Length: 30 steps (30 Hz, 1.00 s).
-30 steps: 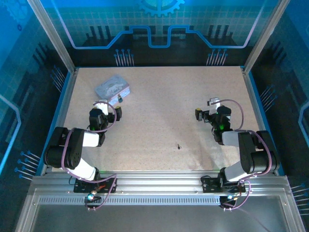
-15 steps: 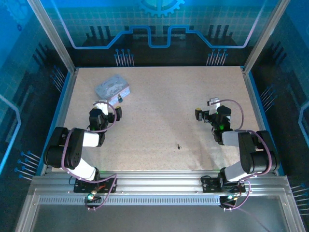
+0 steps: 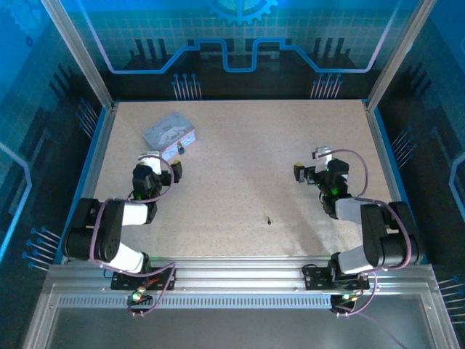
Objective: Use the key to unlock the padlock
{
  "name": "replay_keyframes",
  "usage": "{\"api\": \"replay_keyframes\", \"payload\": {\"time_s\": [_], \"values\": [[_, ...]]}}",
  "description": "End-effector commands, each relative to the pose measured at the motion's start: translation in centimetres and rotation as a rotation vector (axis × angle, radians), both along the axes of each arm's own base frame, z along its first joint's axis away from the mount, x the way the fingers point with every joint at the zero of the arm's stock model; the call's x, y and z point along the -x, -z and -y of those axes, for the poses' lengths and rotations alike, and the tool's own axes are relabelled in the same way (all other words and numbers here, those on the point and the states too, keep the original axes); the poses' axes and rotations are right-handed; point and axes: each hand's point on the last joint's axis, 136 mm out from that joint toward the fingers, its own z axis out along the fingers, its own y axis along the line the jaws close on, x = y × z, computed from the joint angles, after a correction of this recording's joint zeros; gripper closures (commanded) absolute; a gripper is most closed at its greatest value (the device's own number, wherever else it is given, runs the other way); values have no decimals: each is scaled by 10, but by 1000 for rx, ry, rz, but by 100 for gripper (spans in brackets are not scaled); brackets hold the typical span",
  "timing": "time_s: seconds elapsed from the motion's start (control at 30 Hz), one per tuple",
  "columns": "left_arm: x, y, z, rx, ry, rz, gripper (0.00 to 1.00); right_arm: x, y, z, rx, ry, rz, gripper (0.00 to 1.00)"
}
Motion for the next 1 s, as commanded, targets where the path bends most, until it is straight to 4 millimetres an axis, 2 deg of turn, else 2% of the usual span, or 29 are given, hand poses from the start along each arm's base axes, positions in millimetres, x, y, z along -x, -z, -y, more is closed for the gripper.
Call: {"api": "replay_keyframes", "payload": {"time_s": [0.0,0.1,0.23,0.37,0.5,0.63,0.77,0.97], "values": [[5,-23,-8,-10,-34,36,1,-1,-21,2,1,8,18,0],[8,-40,-9,17,-50,29,1,3,-31,1,-13,15,1,0],[14,-59,-7,156,-87,-38,1,10,-45,-5,-73,23,-41,0],[23,-72,5,313,-74,-109,1,23,-53,-26,-141,-6,-136,0],[35,-70,28,483,-20,-203,1,47,-52,-61,-185,-59,-286,0],[46,-62,56,631,54,-266,1,76,-44,-93,-203,-106,-401,2],[57,-57,83,711,112,-316,1,106,-27,-115,-213,-160,-536,5],[70,-54,122,786,202,-352,1,146,-4,-128,-234,-178,-679,12]]}}
